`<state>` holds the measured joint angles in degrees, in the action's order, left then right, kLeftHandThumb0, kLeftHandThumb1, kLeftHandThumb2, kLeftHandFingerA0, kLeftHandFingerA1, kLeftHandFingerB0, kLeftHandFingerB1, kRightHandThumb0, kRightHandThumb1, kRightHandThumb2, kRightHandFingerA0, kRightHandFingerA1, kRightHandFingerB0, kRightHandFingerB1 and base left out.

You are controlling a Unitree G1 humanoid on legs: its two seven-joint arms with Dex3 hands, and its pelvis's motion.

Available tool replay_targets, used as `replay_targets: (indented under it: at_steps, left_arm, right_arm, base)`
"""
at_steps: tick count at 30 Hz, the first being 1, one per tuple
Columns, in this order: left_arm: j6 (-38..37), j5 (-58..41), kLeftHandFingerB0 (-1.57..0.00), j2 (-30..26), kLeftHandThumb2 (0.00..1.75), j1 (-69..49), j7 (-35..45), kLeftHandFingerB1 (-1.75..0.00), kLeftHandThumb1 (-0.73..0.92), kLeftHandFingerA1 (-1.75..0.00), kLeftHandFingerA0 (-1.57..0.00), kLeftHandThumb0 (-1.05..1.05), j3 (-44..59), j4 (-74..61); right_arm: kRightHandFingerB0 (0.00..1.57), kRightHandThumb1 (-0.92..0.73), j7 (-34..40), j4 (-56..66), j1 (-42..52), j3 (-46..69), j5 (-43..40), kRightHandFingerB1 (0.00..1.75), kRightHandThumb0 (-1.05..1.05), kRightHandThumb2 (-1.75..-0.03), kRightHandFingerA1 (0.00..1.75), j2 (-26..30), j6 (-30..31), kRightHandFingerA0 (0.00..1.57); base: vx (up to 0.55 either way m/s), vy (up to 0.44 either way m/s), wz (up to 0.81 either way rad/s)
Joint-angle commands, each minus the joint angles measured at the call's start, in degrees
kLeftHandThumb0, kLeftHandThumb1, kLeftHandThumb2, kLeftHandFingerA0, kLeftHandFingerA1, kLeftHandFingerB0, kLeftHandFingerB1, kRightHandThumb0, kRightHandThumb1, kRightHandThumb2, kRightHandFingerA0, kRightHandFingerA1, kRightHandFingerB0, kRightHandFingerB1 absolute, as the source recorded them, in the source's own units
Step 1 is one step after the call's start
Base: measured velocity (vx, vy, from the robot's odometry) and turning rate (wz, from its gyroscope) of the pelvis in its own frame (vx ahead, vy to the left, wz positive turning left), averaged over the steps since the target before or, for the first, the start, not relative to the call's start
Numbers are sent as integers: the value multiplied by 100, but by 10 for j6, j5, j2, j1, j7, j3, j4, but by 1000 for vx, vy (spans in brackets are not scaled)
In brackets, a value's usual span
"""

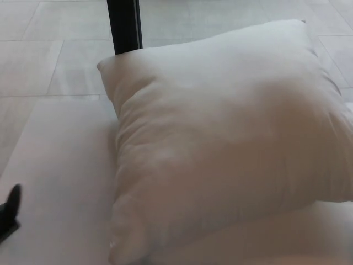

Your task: The robot uses its left hand to press on the left side of the pillow kept in the middle of the desk and uses its right hand to lift up and the right side of the pillow and turn it over

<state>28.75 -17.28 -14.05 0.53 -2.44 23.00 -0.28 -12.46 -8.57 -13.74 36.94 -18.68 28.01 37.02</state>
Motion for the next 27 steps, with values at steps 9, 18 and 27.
replay_targets:
  at_steps: [9, 18, 27]
  left_arm:
    - [35, -142, 0, -170, 56, -162, 187, -74, 49, -52, -52, -98, 308, 234]
    - [-96, -77, 0, -105, 92, -242, 131, -62, 48, -58, -32, -99, 288, 392]
    - [-156, -44, 0, -133, 57, -278, 150, -75, 52, -67, -47, -96, 237, 487]
  right_arm:
    - [16, -62, -58, -348, 152, 363, -134, 63, -91, -59, 65, 165, -136, 34]
    - [0, -58, 108, -545, 215, 403, -128, 39, -91, -105, 132, 117, -303, 82]
    - [3, -51, 115, -584, 230, 358, -94, 64, -91, -93, 140, 114, -319, 93]
  base:
    - [0, 0, 0]
    - [0, 0, 0]
    - [0, 0, 0]
